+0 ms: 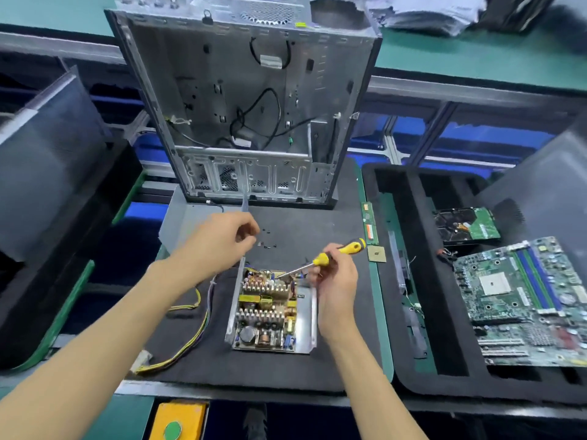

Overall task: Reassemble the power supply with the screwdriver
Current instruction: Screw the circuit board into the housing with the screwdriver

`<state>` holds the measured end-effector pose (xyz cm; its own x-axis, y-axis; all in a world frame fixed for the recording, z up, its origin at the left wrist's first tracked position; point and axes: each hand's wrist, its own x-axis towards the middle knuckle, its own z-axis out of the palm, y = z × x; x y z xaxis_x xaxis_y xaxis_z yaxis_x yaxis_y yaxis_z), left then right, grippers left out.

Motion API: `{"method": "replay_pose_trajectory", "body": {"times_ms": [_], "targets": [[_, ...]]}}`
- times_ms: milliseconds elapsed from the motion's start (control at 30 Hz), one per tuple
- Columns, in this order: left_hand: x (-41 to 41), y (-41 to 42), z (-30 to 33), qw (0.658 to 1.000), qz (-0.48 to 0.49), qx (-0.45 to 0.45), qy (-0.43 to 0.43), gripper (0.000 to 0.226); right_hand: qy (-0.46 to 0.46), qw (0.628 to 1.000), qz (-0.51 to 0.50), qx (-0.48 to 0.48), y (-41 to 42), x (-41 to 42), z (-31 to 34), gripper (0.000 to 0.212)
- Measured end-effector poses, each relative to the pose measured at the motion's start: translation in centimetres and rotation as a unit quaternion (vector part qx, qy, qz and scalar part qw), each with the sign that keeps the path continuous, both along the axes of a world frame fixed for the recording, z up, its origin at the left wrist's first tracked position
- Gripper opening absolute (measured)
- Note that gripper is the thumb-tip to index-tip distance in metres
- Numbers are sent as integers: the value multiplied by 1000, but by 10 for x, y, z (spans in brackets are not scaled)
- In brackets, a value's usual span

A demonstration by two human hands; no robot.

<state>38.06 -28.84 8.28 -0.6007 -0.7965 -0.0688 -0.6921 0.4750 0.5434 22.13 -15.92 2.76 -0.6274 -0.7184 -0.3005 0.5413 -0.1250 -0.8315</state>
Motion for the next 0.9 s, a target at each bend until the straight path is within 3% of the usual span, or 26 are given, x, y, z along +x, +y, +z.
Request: {"method": "replay_pose_trajectory", "body": {"times_ms": [67,200,300,400,733,800,900], "targets": [[-15,-20,-16,998,-33,-28,-34,13,-29,999,-39,24,-14,-11,-1,21],[-50,-51,-39,978,-120,-95,-139,16,7,996,-71,57,-36,-19,-6,24],[-72,-60,-54,956,-156,-83,-235,19,52,994,-81,55,-42,-14,-9,14],[-85,-64,-69,938,-180,-76,-287,20,79,992,-80,53,-43,-12,-11,19],[-91,-67,-87,948,-169,-75,-261,14,90,993,-62,55,-43,-15,-12,17],[-91,-67,-83,961,-153,-66,-221,13,72,994,-64,55,-43,-15,-12,14],[-88,-66,-70,993,-80,23,-81,16,44,996,-63,45,-43,-16,-9,19]]}}
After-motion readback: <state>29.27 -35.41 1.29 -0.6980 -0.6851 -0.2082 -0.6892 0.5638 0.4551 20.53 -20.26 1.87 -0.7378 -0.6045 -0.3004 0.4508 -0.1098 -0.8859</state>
